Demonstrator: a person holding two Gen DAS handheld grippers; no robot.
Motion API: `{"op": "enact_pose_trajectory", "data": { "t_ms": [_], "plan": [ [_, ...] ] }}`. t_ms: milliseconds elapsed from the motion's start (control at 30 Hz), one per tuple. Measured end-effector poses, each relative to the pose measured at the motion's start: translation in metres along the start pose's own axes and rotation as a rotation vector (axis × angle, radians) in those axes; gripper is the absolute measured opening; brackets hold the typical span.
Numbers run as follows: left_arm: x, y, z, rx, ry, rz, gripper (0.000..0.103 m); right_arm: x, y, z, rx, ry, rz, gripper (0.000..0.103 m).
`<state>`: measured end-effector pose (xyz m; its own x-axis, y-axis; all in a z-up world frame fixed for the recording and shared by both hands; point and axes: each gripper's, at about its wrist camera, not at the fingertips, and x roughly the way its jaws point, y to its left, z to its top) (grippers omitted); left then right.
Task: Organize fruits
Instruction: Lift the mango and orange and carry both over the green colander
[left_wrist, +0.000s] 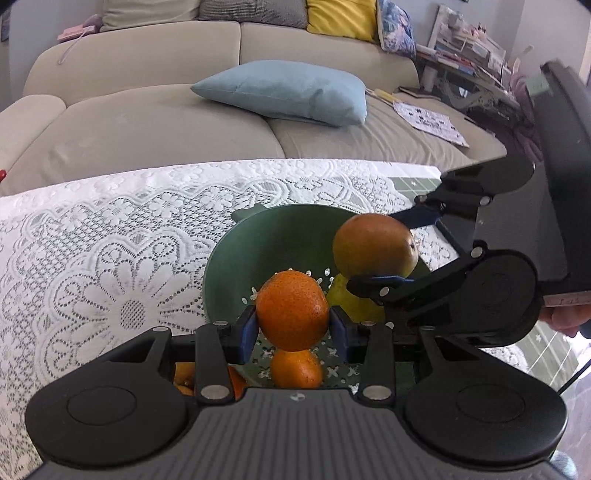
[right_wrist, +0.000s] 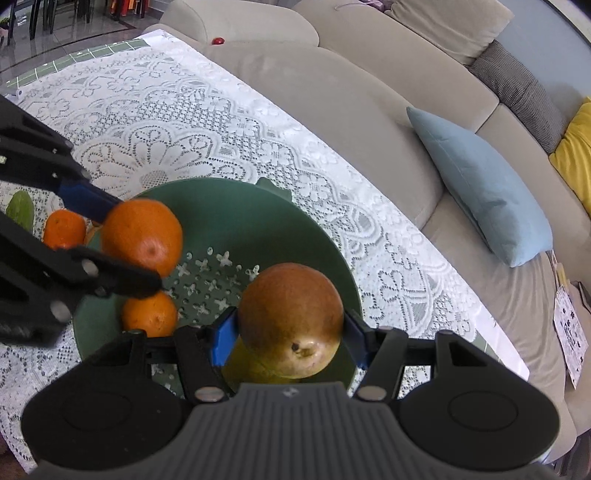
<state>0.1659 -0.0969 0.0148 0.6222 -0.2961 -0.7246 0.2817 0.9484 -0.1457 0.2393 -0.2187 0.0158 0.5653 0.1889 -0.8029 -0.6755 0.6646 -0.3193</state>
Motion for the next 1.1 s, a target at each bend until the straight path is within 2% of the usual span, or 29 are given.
{"op": "enact_pose_trajectory", "data": {
  "t_ms": [633,867,1100],
  "plan": [
    [0.024,0.01,-0.001,0.028,0.076,-0.027,0.046,0.03,0.002,0.018,-0.063,0.007,0.045,0.058],
    [0.027,0.005,-0.002,0.101,0.071,0.001,0.047,0.04,0.003,0.025,-0.052,0.016,0.075,0.058],
    [0.025,0.007,-0.005,0.11,0.06,-0.014,0.047,0.044,0.009,0.027,-0.043,0.037,0.081,0.058]
  ]
}}
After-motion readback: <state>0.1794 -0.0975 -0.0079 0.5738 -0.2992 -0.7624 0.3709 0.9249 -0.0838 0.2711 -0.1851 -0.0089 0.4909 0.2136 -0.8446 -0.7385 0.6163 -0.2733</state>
